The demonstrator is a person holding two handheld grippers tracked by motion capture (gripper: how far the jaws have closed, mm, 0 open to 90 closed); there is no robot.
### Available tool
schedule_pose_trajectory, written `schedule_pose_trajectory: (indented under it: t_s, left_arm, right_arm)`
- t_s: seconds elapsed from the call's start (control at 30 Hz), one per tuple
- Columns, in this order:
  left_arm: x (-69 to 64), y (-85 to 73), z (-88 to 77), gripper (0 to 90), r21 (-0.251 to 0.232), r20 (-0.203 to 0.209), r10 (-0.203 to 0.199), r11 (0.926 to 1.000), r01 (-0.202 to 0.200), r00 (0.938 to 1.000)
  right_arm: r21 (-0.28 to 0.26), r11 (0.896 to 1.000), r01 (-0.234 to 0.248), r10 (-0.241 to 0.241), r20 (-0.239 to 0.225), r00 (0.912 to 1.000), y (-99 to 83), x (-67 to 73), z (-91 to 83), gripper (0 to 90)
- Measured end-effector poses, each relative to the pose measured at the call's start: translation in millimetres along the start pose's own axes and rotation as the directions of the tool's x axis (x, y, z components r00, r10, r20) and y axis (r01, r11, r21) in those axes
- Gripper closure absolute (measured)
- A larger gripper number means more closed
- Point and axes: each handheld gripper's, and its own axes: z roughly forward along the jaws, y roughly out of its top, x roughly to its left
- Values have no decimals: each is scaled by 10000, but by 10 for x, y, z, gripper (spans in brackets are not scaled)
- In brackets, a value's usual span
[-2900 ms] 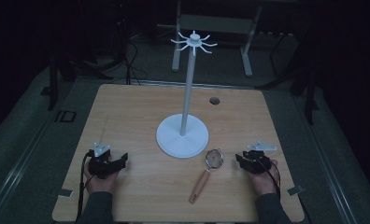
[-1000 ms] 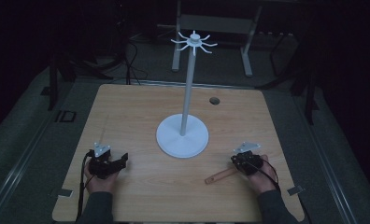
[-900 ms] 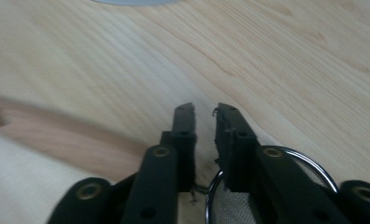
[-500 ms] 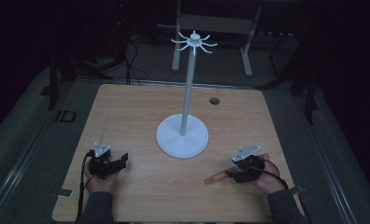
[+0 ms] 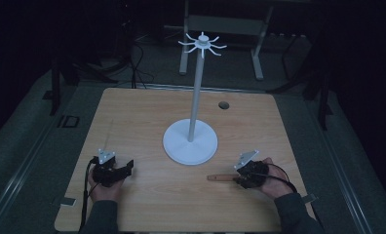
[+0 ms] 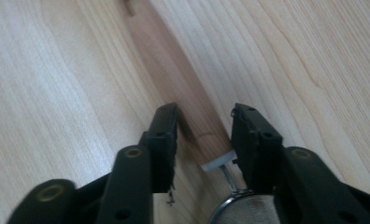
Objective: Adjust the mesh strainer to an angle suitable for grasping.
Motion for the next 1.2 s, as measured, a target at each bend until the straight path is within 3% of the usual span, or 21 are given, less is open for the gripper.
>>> schedule_pose_trajectory:
  t_s: [0.17,0.4,0.47,0.57,0.8,1.2]
  left_arm:
    - [0,0,0,250,2,2,5,10000,-5,10000]
    - [1,0,0,250,6,5,-5,10000,5,10000]
    - [1,0,0,250,3,9,-3,10000,3,10000]
    - [1,0,0,250,4,12,-6,10000,6,10000]
    - [1,0,0,250,7,9,-4,10000,4,10000]
    - [2,1,0,250,-4,20,-4,10000,4,10000]
  right_arm:
    - [537,9971,-537,533,80,9985,74,-45,21,695]
    - [1626,9861,-332,362,-153,9992,152,-116,87,669]
    - [2114,9771,-256,307,-212,9993,167,-134,126,669]
    - [2441,9692,-317,421,-375,9984,173,-152,165,668]
    - [2405,9704,-211,327,-443,9985,171,-143,159,692]
    - [1455,9892,-181,231,-332,9992,129,-71,75,693]
